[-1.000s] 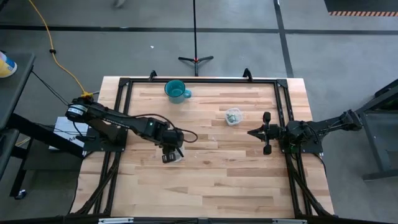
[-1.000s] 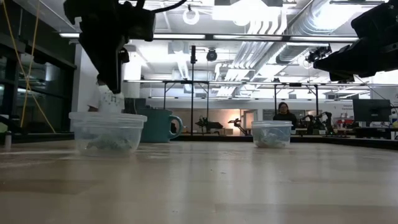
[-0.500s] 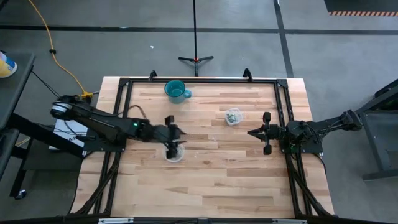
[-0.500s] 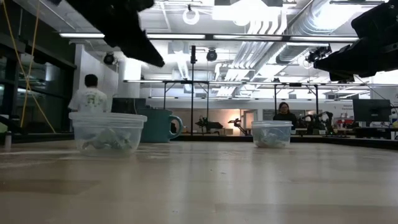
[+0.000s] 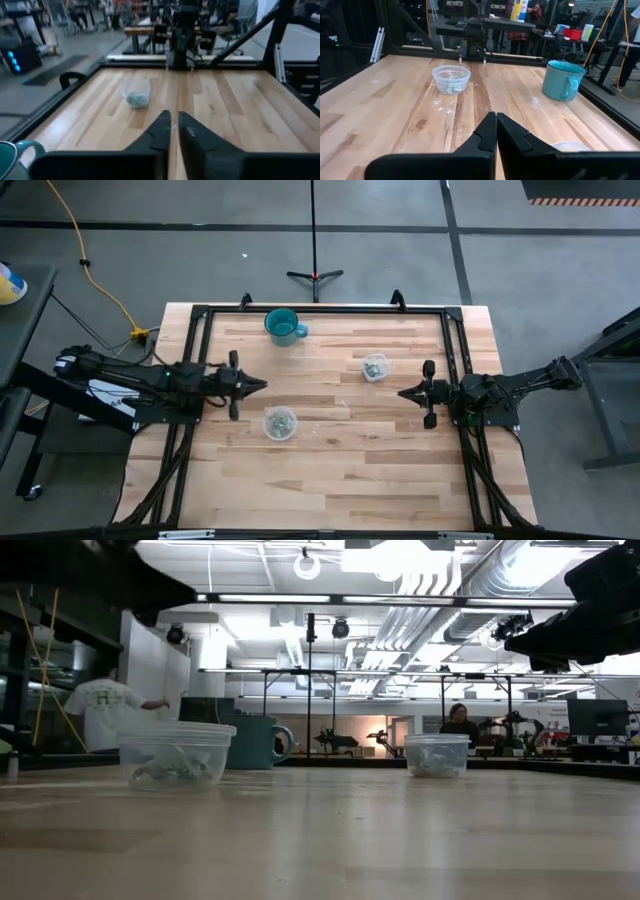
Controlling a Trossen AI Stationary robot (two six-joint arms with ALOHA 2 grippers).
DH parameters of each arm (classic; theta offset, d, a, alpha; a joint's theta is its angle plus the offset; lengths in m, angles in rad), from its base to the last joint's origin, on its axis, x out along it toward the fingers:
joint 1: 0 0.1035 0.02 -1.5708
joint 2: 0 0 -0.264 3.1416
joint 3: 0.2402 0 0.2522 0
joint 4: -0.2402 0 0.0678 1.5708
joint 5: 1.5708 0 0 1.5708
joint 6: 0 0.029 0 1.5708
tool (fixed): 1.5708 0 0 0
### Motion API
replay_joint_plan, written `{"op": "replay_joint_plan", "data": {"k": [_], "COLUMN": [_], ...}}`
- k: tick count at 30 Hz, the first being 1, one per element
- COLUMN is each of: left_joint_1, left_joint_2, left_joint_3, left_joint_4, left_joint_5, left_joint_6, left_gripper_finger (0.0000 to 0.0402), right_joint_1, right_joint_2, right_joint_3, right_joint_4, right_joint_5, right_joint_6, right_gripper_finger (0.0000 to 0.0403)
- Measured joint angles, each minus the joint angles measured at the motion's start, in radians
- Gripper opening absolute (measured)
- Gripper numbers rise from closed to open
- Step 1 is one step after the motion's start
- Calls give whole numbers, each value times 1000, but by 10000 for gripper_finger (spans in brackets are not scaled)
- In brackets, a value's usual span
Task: Pick and place items into bin
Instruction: Return to Home Position
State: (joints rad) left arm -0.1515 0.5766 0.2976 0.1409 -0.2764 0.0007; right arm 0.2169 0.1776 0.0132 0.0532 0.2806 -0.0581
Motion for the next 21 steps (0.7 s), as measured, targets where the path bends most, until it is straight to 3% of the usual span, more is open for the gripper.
{"op": "replay_joint_plan", "data": {"k": [4, 12, 16, 21], "left_joint_1": [-1, 1, 1, 1], "left_joint_2": [-105, -275, -336, -373], "left_joint_3": [-96, -263, -285, -285], "left_joint_4": [34, 133, 99, 72], "left_joint_5": [4, -18, -17, -2], "left_joint_6": [42, 60, 94, 123], "left_gripper_finger": [22, 51, 23, 30], "right_joint_1": [0, 0, 0, 0], "right_joint_2": [0, 0, 0, -3], "right_joint_3": [0, 0, 0, -2], "right_joint_4": [-2, -3, -3, 20], "right_joint_5": [0, 0, -2, -2], "right_joint_6": [28, 31, 32, -37], "right_gripper_finger": [2, 1, 2, 1]}}
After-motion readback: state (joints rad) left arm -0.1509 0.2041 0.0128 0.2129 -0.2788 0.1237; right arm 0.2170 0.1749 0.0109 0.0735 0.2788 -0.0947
